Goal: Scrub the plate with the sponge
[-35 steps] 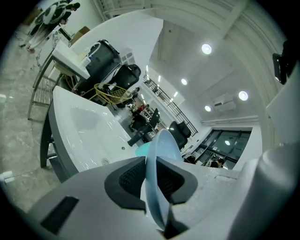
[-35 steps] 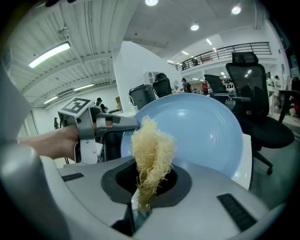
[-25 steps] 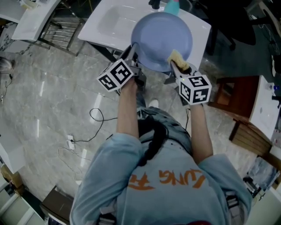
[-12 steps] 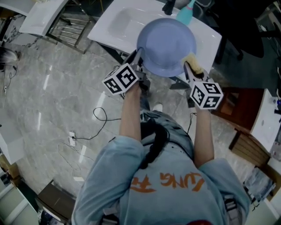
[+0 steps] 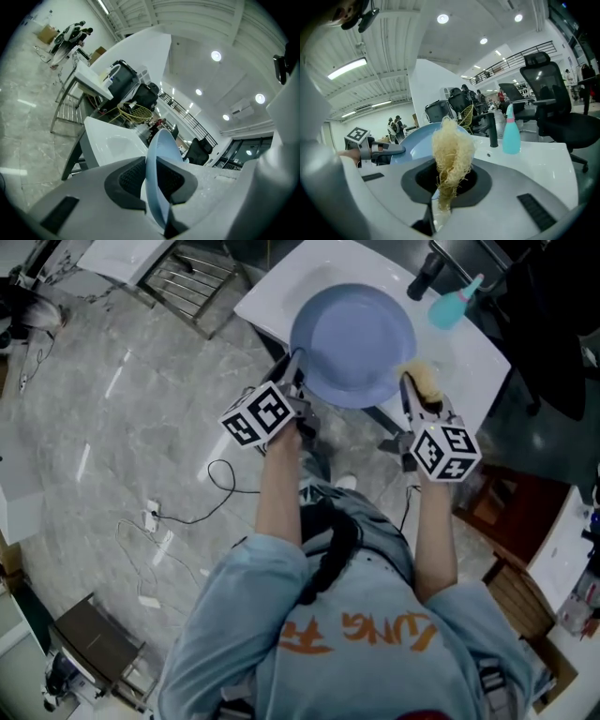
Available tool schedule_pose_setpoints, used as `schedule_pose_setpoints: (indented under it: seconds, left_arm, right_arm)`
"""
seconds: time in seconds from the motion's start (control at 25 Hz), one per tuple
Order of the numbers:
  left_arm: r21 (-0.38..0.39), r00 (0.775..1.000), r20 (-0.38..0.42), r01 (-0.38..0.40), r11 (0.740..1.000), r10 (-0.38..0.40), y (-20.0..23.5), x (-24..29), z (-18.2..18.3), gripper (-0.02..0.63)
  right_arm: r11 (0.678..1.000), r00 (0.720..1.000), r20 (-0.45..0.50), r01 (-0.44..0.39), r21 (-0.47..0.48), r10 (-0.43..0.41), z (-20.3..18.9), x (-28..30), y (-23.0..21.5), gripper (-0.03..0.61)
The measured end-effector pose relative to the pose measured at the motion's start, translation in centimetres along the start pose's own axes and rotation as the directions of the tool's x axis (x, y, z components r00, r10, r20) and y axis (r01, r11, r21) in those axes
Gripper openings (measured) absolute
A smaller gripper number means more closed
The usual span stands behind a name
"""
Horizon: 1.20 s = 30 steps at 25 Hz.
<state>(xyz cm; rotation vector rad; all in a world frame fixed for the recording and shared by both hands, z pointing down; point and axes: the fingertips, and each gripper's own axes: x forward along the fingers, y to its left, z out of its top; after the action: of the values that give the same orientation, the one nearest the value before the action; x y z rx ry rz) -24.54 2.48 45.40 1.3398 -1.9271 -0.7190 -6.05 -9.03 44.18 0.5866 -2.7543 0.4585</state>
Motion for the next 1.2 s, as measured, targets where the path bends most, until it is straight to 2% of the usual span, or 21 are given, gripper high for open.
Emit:
schedule_pose_setpoints:
  seconds: [0.16,0.52,0.84,1.2]
  left_arm:
    - [-0.033,0.998,0.047,-0.048,0.998,0.049,2.7,-1.1,2.2,0.048]
    - [-0.089,0.986,0.096,-0.128,0.988,0.136,8.5,-2.6,6.0,0.048]
    - [-0.142,0.977,0.093,-0.176,0.974,0.19,13.5,-0.8,9.2,0.048]
    - [-0.179,0.973,0.068,-0.204,0.962,0.219,18.9,2.1,12.0,0.048]
  right_arm:
    - [0.999,0.999,-0.01,-0.045,-0.013,0.045,0.5,2.7,2.0,0.034]
    - [0.992,0.991,-0.058,-0.12,-0.032,0.118,0.4,8.7,6.1,0.032]
    - [0.99,0.985,-0.105,-0.138,-0.02,0.135,0.5,14.9,7.7,0.032]
    - [0.993,0.981,-0.152,-0.122,0.001,0.12,-0.5,21.3,8.5,0.032]
